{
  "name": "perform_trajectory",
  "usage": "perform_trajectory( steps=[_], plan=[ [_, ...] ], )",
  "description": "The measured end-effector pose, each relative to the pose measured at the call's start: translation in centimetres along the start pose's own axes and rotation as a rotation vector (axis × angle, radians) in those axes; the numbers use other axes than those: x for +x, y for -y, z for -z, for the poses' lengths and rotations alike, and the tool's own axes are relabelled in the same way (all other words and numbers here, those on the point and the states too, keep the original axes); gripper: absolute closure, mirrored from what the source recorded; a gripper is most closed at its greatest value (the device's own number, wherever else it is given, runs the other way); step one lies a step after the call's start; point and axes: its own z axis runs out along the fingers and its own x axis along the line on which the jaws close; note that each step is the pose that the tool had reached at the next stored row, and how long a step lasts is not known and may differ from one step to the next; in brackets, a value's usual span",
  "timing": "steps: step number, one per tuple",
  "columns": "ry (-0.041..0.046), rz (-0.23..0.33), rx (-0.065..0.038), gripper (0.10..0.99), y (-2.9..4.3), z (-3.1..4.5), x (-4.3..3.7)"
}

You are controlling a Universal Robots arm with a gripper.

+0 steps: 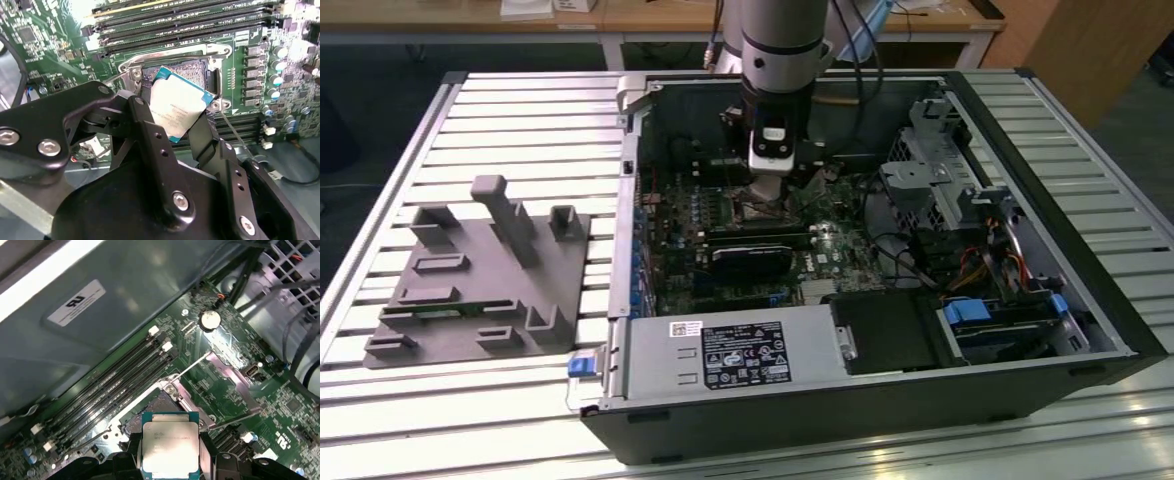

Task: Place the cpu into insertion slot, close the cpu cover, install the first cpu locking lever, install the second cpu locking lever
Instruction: 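Place the cpu into insertion slot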

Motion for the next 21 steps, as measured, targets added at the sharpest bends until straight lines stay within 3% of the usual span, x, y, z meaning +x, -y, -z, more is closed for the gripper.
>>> perform_trajectory(
  steps=[7,21],
  plan=[
    [0.0082,-0.092,-0.001,0.545,0.01,-0.15,0.00],
    [0.0304,-0.341,-0.005,0.545,0.04,-0.39,-0.01]
  ],
)
